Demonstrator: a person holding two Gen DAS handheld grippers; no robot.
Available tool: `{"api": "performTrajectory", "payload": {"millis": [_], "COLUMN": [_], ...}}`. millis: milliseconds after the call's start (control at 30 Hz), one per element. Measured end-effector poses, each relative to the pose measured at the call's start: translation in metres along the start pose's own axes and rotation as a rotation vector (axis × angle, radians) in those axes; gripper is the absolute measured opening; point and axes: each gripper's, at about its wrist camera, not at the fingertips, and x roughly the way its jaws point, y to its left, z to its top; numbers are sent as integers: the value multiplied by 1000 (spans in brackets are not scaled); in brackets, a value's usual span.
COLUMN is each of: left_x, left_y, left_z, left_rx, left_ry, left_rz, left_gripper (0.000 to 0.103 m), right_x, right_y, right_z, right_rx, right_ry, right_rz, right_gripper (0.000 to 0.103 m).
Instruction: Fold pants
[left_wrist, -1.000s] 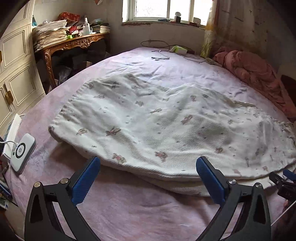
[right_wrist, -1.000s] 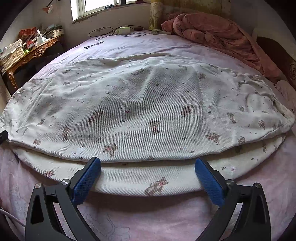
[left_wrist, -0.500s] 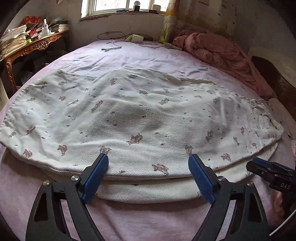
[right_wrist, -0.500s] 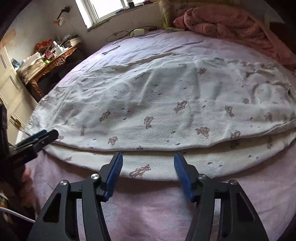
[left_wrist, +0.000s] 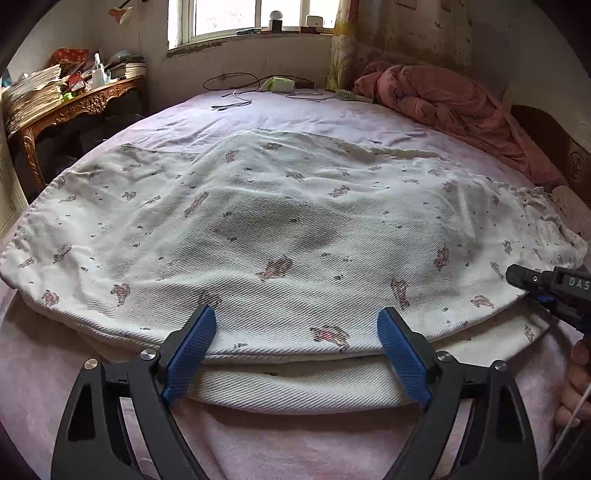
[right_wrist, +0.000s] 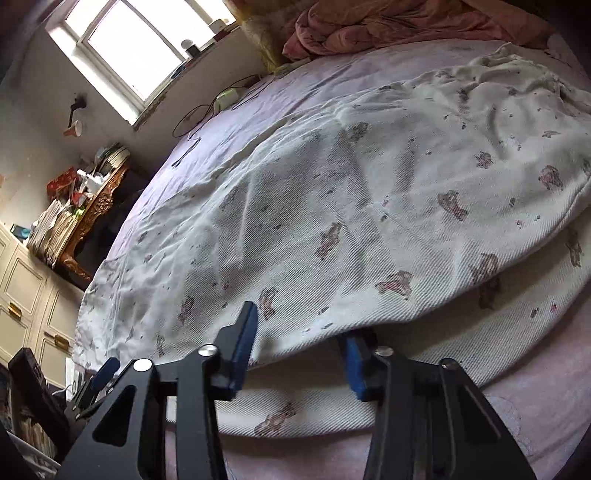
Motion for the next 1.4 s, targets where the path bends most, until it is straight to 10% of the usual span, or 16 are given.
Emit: {"api": "performTrajectory", "payload": {"millis": [333,1000,1167,1400], "left_x": [-24,-32,-19,-17], "left_y": [4,8,-13,-55], "left_z": [5,26,31,49], "left_rx": [-23,23,81,159], "left_ry": [-14,-39,-30,-64], "left_rz": [-28,-30,-31,-68], "left_gripper": [89,89,89,102], "right_x": [-45,-41,-62,-104], "right_y": [36,8,11,-25], "right_z": [-18,-50,-47,-18], "right_rx": [-173,-124,-198,-261], "right_ry": [-159,-38,-66,-141], "right_rz": [-136,-134,-198,-346], "right_gripper": [5,8,63,72]}}
